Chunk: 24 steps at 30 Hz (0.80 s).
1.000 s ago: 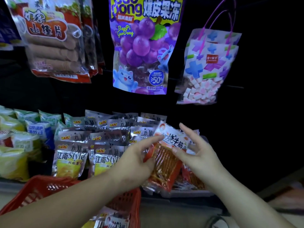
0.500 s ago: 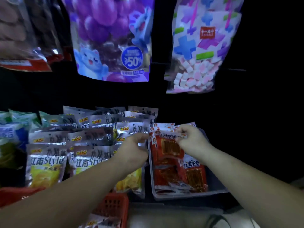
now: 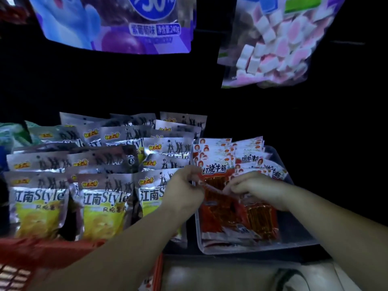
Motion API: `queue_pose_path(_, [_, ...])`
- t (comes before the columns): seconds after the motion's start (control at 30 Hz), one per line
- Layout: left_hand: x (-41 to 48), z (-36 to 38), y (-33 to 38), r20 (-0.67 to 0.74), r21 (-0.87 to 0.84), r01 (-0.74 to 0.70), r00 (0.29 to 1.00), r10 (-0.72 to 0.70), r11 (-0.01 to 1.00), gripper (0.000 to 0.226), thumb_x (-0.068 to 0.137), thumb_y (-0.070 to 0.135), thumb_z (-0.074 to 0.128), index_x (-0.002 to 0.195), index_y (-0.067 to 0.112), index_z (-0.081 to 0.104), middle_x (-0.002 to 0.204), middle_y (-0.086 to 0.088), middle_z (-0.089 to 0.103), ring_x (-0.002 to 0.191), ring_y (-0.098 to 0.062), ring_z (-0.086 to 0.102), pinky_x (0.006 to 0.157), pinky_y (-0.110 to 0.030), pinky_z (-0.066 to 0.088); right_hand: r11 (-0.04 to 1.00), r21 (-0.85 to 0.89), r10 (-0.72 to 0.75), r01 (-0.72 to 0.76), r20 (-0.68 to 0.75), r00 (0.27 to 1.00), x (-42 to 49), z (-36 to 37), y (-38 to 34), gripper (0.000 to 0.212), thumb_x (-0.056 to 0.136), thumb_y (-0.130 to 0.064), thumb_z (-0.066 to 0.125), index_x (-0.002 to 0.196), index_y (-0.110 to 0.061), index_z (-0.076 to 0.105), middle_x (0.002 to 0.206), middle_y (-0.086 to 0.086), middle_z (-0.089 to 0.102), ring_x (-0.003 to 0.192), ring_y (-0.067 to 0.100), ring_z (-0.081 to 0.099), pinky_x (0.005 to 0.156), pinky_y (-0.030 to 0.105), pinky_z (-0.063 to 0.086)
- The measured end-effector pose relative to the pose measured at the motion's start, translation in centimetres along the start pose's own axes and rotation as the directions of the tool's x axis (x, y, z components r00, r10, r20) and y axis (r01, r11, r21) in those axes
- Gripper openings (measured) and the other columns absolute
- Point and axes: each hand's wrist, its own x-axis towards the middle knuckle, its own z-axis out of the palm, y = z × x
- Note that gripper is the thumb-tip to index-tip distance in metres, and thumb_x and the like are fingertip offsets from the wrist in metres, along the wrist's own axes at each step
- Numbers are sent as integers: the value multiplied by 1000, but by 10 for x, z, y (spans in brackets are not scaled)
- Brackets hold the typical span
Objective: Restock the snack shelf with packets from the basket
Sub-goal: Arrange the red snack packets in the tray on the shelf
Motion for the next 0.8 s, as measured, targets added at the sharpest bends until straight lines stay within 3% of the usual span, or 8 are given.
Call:
queue_pose_path(0.13, [-5, 0, 7, 126, 286, -140, 986, 108, 948, 44, 87, 14, 74, 128, 29, 66, 124, 12, 56, 101, -16, 64, 75, -18, 52, 1000, 6, -7, 7, -9, 1000, -1, -3, -3, 23, 106, -22, 55, 101, -29, 77, 110, -8, 74, 107, 13, 67, 96, 42, 59])
queue_pose_path(0.2, [-7, -1, 5, 206, 423, -233, 966, 158, 876, 30, 87, 25, 80, 116, 25, 73, 119, 7, 63, 98, -12, 62, 79, -19, 52, 999, 33, 2, -1, -37, 999, 1, -1, -2, 19, 106, -24, 55, 109, -30, 73, 113, -7, 73, 106, 14, 68, 95, 43, 59])
queue_pose_path(0.33, [-8, 1, -1, 412, 581, -422, 890, 196, 696, 27, 89, 22, 74, 116, 22, 75, 118, 3, 66, 106, -16, 63, 91, -32, 56, 998, 58, 14, -11, -38, 999, 3, 1, 0, 20, 106, -21, 55, 115, -29, 72, 113, -3, 74, 102, 17, 71, 94, 44, 60])
queue_pose_path(0.47, [-10, 2, -4, 450, 608, -548, 834, 319, 574, 13, 89, 19, 59, 84, 26, 69, 98, 10, 69, 104, -15, 57, 86, -39, 56, 999, 33, 6, -3, -93, 996, 5, 0, 2, 16, 105, -28, 57, 109, -29, 72, 109, -3, 73, 99, 17, 71, 90, 42, 61])
queue_pose_path(0.57, [-12, 8, 2, 491, 553, -543, 825, 280, 632, 9, 94, 29, 52, 95, 33, 60, 106, 17, 65, 136, -18, 43, 110, -44, 35, 999, 27, -14, 18, -132, 991, 7, 0, 4, 12, 105, -34, 58, 102, -32, 69, 104, -3, 73, 96, 18, 71, 91, 45, 60])
queue_pose_path(0.63, [-16, 11, 4, 573, 644, -542, 810, 129, 540, 16, 101, 33, 48, 110, 34, 61, 122, 15, 64, 152, -17, 24, 118, -48, 17, 999, 22, -24, 27, -121, 992, 7, 1, 5, 10, 103, -31, 60, 98, -32, 68, 103, -3, 73, 96, 18, 71, 90, 44, 61])
queue_pose_path(0.73, [-19, 13, 0, 559, 681, -554, 816, 149, 479, 21, 100, 30, 48, 108, 29, 68, 115, 11, 68, 136, -20, 45, 116, -49, 27, 997, -16, -74, 73, -170, 983, 11, 2, 10, 13, 102, -23, 62, 95, -31, 68, 103, -4, 71, 94, 16, 70, 84, 35, 60])
queue_pose_path(0.8, [-17, 10, 3, 415, 575, -483, 868, 273, 661, 23, 101, 24, 50, 109, 27, 71, 104, 6, 70, 103, -18, 64, 100, -42, 50, 985, -108, -163, 137, -285, 945, 20, 3, 15, 14, 102, -17, 60, 107, -28, 68, 110, -3, 67, 92, 16, 67, 80, 31, 56])
